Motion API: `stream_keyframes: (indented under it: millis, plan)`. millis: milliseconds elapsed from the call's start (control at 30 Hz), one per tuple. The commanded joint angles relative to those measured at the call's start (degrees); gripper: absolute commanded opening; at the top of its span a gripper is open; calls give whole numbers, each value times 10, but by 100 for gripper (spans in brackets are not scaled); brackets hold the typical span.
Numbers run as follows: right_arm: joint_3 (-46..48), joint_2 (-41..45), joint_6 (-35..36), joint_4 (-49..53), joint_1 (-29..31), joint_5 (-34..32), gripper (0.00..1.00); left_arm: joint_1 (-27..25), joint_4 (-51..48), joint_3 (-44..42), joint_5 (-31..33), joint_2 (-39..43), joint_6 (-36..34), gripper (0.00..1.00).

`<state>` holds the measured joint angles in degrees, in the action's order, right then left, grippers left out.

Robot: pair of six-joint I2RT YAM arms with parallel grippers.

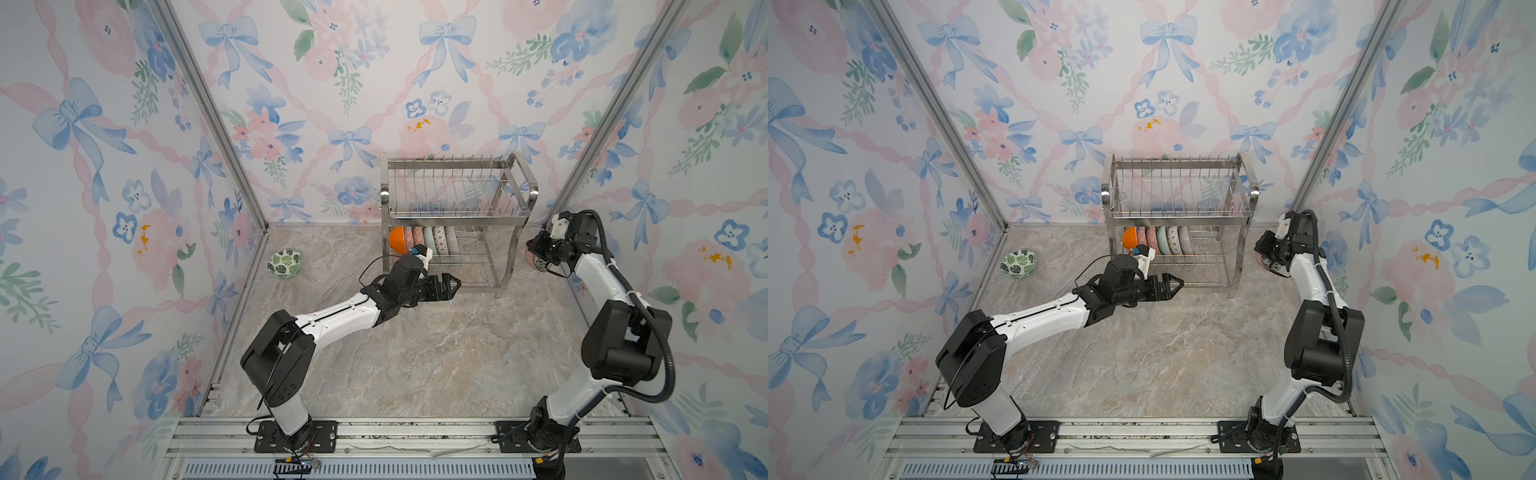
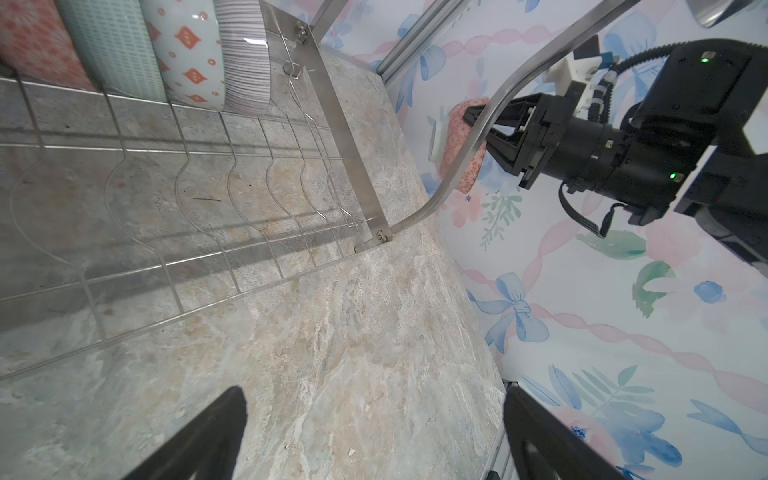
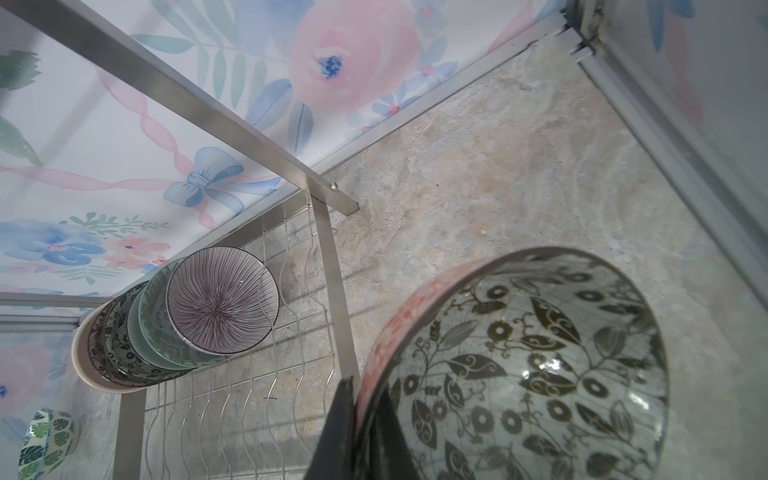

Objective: Load the bowls into the dish rack
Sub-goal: 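Lift the bowl with the right gripper to the rack while the left gripper follows, then lower the black-leaf bowl into the rack slot while the left gripper hovers nearby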

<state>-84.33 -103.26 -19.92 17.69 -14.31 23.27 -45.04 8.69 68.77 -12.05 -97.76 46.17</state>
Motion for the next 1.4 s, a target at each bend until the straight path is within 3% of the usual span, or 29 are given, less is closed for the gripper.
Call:
stream_keyframes:
  millis: [0, 400, 767, 1367]
  plan:
    - [-50, -38, 3, -32, -11, 95, 0, -2, -27, 35, 6, -19, -33, 98]
    - [-96, -144, -102, -194, -14, 320, 0, -1, -65, 71, 13, -42, -50, 98]
    - [-132, -197, -123, -238, 10, 395, 0, 0, -71, 96, 21, -57, -57, 98]
    - [-188, -274, -179, -300, 54, 468, 0, 0, -92, 134, 97, -59, -97, 98]
